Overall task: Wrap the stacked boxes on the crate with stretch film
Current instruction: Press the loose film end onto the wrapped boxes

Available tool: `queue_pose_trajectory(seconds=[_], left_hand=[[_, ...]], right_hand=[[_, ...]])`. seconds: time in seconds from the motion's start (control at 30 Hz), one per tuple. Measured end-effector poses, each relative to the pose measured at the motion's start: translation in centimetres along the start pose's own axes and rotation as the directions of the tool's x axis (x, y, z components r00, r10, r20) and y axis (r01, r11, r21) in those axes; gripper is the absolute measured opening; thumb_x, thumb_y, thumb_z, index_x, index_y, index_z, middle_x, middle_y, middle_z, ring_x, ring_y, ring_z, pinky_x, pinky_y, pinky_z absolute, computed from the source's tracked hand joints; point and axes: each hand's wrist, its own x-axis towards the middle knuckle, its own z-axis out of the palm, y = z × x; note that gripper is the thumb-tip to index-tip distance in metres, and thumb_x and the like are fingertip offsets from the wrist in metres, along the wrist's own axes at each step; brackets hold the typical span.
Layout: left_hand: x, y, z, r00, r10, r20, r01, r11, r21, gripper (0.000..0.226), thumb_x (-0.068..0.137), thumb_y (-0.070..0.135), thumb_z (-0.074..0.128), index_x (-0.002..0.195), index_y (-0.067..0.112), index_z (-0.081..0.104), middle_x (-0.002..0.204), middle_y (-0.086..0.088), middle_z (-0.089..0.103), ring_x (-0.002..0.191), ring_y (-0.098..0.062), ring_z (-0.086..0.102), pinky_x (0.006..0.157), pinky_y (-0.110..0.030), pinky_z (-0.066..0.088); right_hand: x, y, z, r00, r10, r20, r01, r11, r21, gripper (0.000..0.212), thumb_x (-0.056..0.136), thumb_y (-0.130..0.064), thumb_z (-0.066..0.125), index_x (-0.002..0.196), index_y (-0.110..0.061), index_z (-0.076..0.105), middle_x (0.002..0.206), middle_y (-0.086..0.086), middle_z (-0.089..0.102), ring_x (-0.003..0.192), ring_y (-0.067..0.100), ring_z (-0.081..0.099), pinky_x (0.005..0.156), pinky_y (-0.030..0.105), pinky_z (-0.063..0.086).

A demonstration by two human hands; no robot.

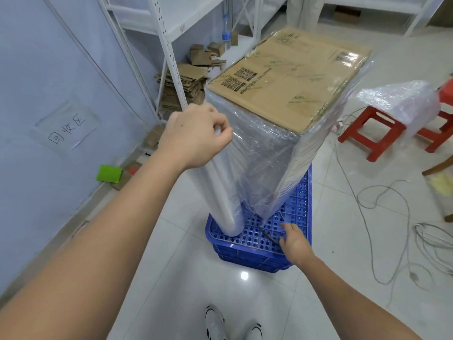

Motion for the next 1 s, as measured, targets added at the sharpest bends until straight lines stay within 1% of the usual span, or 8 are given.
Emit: queue_pose_trajectory(seconds=[0.13,0.33,0.5,0.67,0.77,0.87,0.93,1.0], left_hand=[[-0.7,2.1,0.2,0.999,0.034,0.021,-0.034,0.999,0.03,0.029,0.1,0.053,0.045,0.094,0.037,0.068,0.112,0.012,0.058,0.112,-0.019,0.051,0.1,-0.044,0.038],[-2.3,4.5,0.9,0.995,0.09,0.048,-0.094,0.992,0.089,0.03,0.1,0.058,0.043,0.093,0.04,0.066,0.113,0.013,0.059,0.115,-0.018,0.051,0.101,-0.043,0.037],[-3.2,4.5,0.4,0.996,0.082,0.027,-0.083,0.996,0.028,0.038,0.102,0.057,0.042,0.105,0.035,0.073,0.118,0.012,0.065,0.12,-0.017,0.053,0.102,-0.042,0.039],[-3.9,4.1,-0.5,0.998,0.056,-0.02,-0.058,0.992,-0.114,0.042,0.103,0.049,0.038,0.121,0.028,0.069,0.119,0.007,0.071,0.116,-0.02,0.062,0.1,-0.045,0.047],[-4.2,4.0,-0.8,1.0,0.022,-0.017,-0.025,0.975,-0.22,0.035,0.106,0.038,0.045,0.132,0.023,0.063,0.129,0.002,0.07,0.12,-0.024,0.062,0.102,-0.045,0.047],[-4.3,3.8,-1.3,1.0,-0.001,0.021,0.007,0.95,-0.311,0.033,0.104,0.03,0.048,0.135,0.023,0.058,0.135,0.005,0.066,0.125,-0.02,0.059,0.104,-0.042,0.045],[-4.4,3.4,-1.4,0.999,0.002,0.035,0.01,0.942,-0.337,0.034,0.1,0.029,0.05,0.134,0.026,0.057,0.135,0.009,0.065,0.126,-0.017,0.058,0.105,-0.042,0.045],[-4.4,2.9,-1.3,1.0,0.017,0.025,-0.007,0.939,-0.345,0.037,0.096,0.032,0.054,0.133,0.029,0.056,0.133,0.01,0.064,0.126,-0.016,0.057,0.106,-0.043,0.046]], right_hand=[[-4.0,-2.3,-4.3,0.982,-0.175,-0.067,0.176,0.984,0.008,0.046,0.101,-0.024,0.048,0.145,-0.018,0.04,0.145,0.001,0.043,0.124,0.021,0.049,0.099,0.036,0.045],[-10.1,-6.9,-9.8,0.908,-0.402,-0.12,0.406,0.914,0.01,0.044,0.101,-0.033,0.049,0.143,-0.024,0.041,0.144,-0.004,0.046,0.121,0.017,0.051,0.097,0.033,0.045],[-13.5,-12.1,-15.2,0.835,-0.488,-0.255,0.527,0.843,0.112,0.052,0.1,-0.041,0.051,0.147,-0.022,0.038,0.147,-0.006,0.045,0.131,0.012,0.044,0.107,0.029,0.038],[-13.2,-17.2,-18.6,0.828,-0.45,-0.335,0.534,0.814,0.228,0.068,0.096,-0.045,0.057,0.152,-0.017,0.031,0.153,0.003,0.041,0.138,0.016,0.04,0.113,0.034,0.035],[-12.4,-19.2,-19.1,0.852,-0.426,-0.304,0.509,0.81,0.291,0.095,0.086,-0.054,0.068,0.156,-0.017,0.016,0.159,0.004,0.029,0.144,0.018,0.031,0.116,0.037,0.031],[-11.6,-20.5,-19.3,0.888,-0.371,-0.272,0.456,0.79,0.411,0.123,0.07,-0.058,0.081,0.157,-0.021,0.001,0.164,0.001,0.012,0.148,0.016,0.018,0.118,0.037,0.026],[-11.0,-20.8,-19.4,0.905,-0.346,-0.248,0.425,0.774,0.469,0.13,0.064,-0.056,0.085,0.157,-0.023,0.002,0.162,0.0,0.018,0.147,0.016,0.022,0.116,0.037,0.03],[-10.3,-20.6,-19.3,0.906,-0.36,-0.223,0.423,0.756,0.499,0.12,0.062,-0.052,0.088,0.155,-0.024,0.019,0.153,-0.001,0.038,0.139,0.016,0.038,0.108,0.033,0.038]])
